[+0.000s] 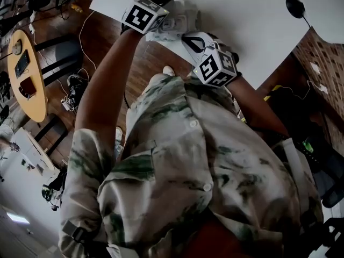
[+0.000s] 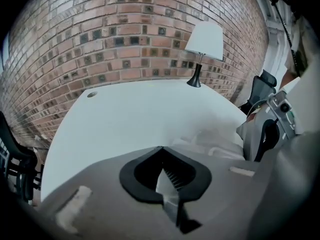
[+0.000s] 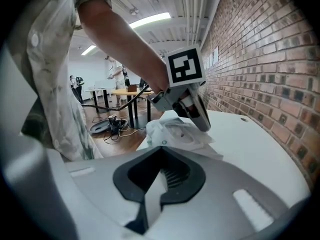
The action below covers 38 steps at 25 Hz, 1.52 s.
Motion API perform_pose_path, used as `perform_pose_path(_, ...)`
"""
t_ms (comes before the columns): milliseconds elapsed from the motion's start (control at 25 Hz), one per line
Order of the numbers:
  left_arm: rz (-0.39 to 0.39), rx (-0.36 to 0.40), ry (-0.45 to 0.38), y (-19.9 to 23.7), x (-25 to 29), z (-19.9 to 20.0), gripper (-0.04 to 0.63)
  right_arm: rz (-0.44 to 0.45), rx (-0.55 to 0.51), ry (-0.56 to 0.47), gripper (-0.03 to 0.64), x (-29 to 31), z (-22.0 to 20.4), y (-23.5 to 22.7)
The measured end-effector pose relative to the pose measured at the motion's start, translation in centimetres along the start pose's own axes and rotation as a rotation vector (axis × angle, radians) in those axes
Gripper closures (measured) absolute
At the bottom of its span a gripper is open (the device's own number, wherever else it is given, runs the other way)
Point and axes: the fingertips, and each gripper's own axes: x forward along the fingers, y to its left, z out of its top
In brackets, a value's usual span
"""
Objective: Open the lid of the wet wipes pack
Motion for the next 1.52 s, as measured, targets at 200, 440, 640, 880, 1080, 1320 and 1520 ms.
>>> perform_pose_path(200, 0.011, -0.005, -0.036, 0.5, -0.5, 0.5, 0.592, -0.027, -0.029, -0.003, 0.618, 0.3, 0.3, -0.3)
perform_pose_path(440, 0.033, 0.01, -0.166, -0.2, -4.2, 2.6, 0.592, -0.077, -0.102, 0.029, 0.618, 0.0, 0.4, -0.1)
perform_pose_path(640, 0.032, -0.032, -0.328, -2.6, -11.0, 1.9, 0.594, -0.146, -0.102, 0.038, 0.614, -2.1, 2.1, 1.4)
perform_pose_path(880, -0.023, -0.052, -0.483, -8.3, -21.3, -4.1, 0.594, -0.239, 0.048, -0.038, 0.612, -5.4, 6.9, 6.6)
perform_pose_path(1080, -0.088, 0.014, -0.53, -14.8, -28.4, -10.9, 0.594, -0.348, 0.163, -0.114, 0.612, -8.3, 10.6, 14.0)
perform_pose_path(1320, -0.178, 0.016, -0.558, -23.3, -35.1, -17.7, 0.594, -0.367, 0.248, -0.141, 0.612, -11.4, 13.5, 25.4)
perform_pose_path(1520, -0.295, 0.088, -0.63, -28.2, -39.9, -19.2, 0.594, -0.368, 0.211, -0.123, 0.612, -13.8, 15.1, 30.9)
